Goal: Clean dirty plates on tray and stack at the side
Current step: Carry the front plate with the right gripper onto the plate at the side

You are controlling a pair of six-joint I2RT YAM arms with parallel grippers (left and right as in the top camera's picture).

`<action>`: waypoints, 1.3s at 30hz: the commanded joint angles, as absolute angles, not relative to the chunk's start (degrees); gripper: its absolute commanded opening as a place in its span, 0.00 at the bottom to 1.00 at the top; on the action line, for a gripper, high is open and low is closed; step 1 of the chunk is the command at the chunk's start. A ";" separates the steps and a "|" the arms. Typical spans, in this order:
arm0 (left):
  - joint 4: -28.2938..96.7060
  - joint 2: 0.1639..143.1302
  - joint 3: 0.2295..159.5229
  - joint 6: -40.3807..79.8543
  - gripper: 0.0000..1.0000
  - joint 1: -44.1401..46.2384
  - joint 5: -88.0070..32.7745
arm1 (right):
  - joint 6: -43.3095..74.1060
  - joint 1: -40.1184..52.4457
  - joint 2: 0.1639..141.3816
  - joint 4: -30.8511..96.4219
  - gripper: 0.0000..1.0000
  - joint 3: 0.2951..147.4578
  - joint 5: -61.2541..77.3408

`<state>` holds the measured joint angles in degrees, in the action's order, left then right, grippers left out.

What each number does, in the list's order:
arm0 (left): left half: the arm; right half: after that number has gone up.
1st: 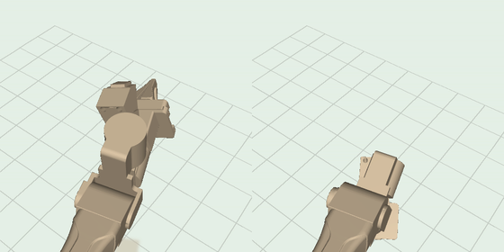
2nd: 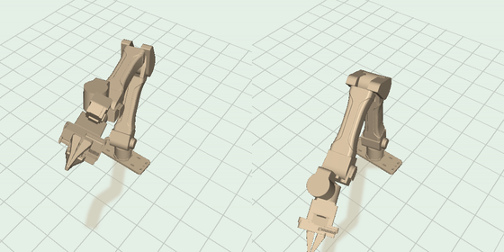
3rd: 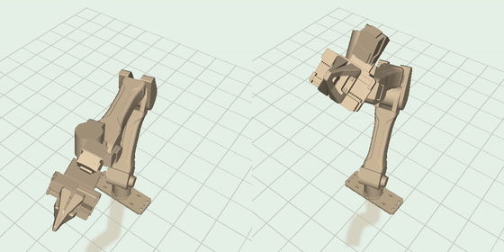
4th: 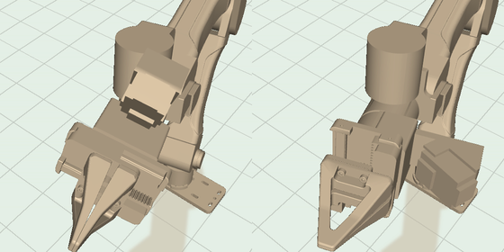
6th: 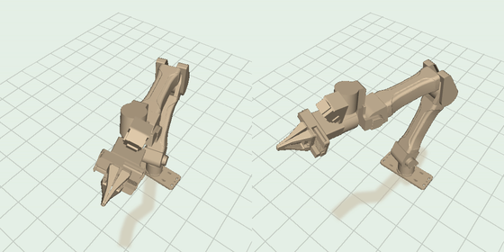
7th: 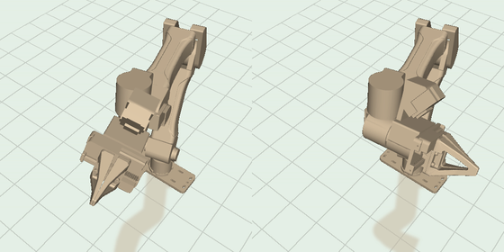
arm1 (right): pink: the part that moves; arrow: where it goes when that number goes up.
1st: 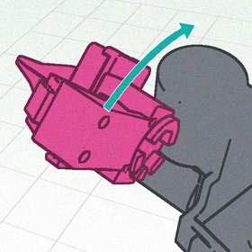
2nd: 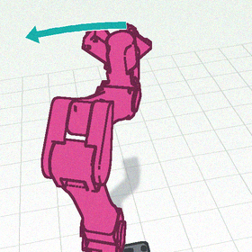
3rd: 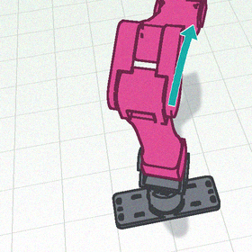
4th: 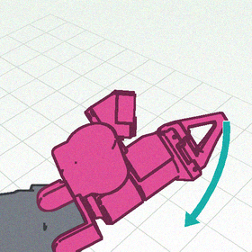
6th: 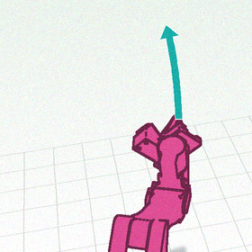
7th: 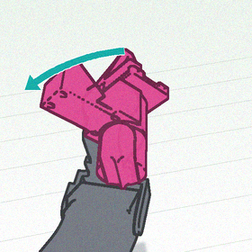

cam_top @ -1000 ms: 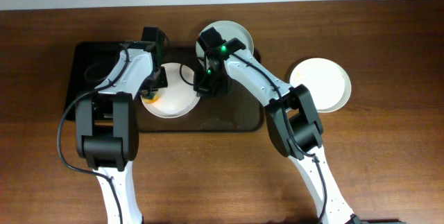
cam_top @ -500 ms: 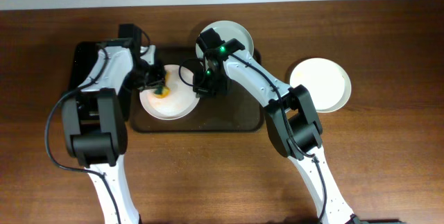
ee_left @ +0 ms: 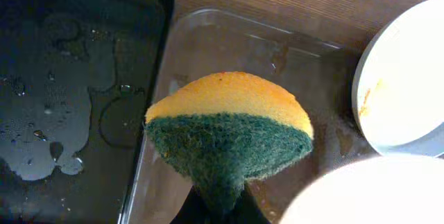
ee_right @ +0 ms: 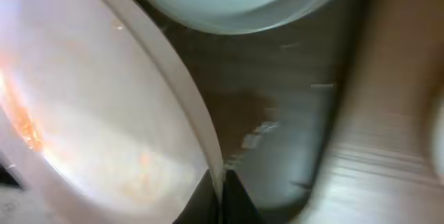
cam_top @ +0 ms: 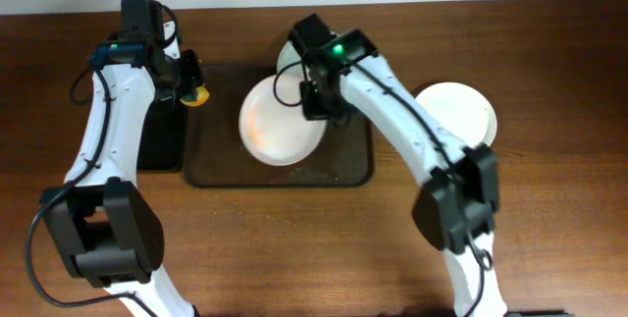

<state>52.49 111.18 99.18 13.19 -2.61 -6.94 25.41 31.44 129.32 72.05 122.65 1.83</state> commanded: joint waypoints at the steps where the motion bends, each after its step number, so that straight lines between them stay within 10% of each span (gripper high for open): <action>1: 52.34 112.79 99.42 12.10 0.01 -2.76 -6.20 | 24.49 34.59 120.40 76.79 0.04 122.80 -24.40; 8: 51.42 113.58 99.42 12.08 0.01 -2.79 -6.17 | 46.76 46.74 119.83 89.86 0.04 122.80 -65.45; 18: 51.51 113.58 99.42 12.08 0.00 -2.79 -6.17 | 55.86 54.13 119.79 97.34 0.04 122.80 -76.95; 31: 51.68 113.58 99.42 12.05 0.01 -2.74 -6.17 | 31.40 -3.68 122.45 88.82 0.04 122.78 -19.38; 37: 51.72 113.58 99.42 12.08 0.01 -2.74 -6.20 | 27.20 -6.81 131.52 87.79 0.04 122.78 -14.79; 39: 51.72 113.58 99.42 12.08 0.00 -2.72 -6.20 | 27.22 -6.72 132.57 88.64 0.30 122.78 -13.82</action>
